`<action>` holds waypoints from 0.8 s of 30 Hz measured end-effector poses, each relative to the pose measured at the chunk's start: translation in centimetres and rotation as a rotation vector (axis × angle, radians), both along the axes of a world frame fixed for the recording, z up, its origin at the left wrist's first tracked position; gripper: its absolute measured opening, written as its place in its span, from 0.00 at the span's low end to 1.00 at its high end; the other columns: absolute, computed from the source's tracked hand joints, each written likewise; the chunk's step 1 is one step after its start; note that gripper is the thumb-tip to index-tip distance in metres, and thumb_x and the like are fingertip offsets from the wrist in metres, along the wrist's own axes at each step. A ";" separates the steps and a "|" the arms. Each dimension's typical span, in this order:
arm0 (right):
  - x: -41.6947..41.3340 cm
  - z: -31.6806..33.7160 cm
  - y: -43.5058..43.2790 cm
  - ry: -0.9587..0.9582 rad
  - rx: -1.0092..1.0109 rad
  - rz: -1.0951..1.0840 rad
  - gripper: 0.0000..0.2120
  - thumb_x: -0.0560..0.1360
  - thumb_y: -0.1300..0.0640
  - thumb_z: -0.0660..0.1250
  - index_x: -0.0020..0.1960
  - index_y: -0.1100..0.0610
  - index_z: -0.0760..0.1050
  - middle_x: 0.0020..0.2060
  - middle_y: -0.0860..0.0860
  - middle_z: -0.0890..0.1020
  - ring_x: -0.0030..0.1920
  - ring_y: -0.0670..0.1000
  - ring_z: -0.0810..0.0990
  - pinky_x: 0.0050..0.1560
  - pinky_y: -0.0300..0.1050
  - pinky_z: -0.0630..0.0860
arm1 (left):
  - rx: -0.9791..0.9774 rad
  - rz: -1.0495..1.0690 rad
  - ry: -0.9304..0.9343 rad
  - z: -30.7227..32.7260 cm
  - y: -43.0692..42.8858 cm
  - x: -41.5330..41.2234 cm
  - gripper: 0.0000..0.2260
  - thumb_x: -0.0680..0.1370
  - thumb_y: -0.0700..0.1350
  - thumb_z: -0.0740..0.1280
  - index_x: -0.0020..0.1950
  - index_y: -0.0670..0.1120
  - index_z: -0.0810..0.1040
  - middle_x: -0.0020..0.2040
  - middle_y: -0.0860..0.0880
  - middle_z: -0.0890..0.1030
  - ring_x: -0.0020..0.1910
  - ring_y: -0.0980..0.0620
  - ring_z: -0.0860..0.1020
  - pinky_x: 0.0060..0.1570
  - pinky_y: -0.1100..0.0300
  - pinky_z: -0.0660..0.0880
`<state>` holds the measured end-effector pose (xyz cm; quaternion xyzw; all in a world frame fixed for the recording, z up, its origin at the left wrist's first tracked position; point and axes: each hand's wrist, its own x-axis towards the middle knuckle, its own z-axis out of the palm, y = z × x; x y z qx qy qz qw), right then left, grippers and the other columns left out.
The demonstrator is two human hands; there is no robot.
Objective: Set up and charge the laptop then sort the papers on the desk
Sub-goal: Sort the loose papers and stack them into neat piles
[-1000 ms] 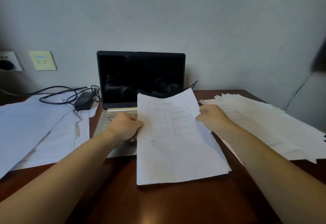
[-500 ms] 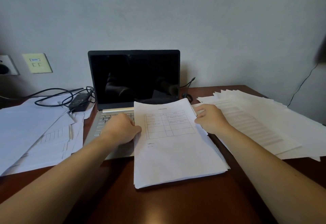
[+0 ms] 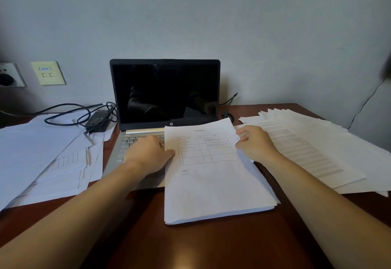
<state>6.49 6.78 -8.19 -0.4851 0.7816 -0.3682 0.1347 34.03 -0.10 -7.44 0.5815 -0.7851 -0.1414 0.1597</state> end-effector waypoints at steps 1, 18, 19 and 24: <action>0.1 0.1 0.0 0.005 -0.003 0.005 0.16 0.73 0.65 0.69 0.61 0.56 0.78 0.50 0.52 0.80 0.50 0.52 0.79 0.49 0.42 0.73 | 0.002 -0.001 0.011 0.0 0.0 0.0 0.16 0.79 0.57 0.69 0.36 0.52 0.72 0.36 0.54 0.76 0.38 0.52 0.77 0.35 0.59 0.72; 17.7 3.1 -3.7 0.012 -0.139 0.422 0.11 0.73 0.65 0.68 0.49 0.51 0.80 0.36 0.47 0.78 0.33 0.45 0.75 0.33 0.36 0.68 | -0.188 0.200 0.052 0.5 -0.6 16.0 0.19 0.79 0.63 0.65 0.40 0.50 0.79 0.40 0.53 0.82 0.45 0.48 0.80 0.43 0.56 0.73; 19.9 3.2 -4.1 0.010 -0.145 0.465 0.11 0.72 0.66 0.68 0.48 0.50 0.80 0.35 0.47 0.78 0.34 0.46 0.75 0.35 0.38 0.69 | -0.208 0.229 -0.021 0.2 -0.9 18.4 0.17 0.79 0.64 0.64 0.44 0.52 0.80 0.46 0.54 0.83 0.51 0.48 0.79 0.49 0.55 0.73; 30.3 2.5 -5.6 0.039 -0.122 0.665 0.12 0.73 0.64 0.69 0.47 0.47 0.80 0.30 0.48 0.75 0.29 0.46 0.73 0.33 0.38 0.69 | -0.020 0.344 -0.280 -2.4 -0.7 28.7 0.31 0.77 0.72 0.55 0.76 0.58 0.66 0.76 0.49 0.65 0.76 0.46 0.60 0.73 0.42 0.56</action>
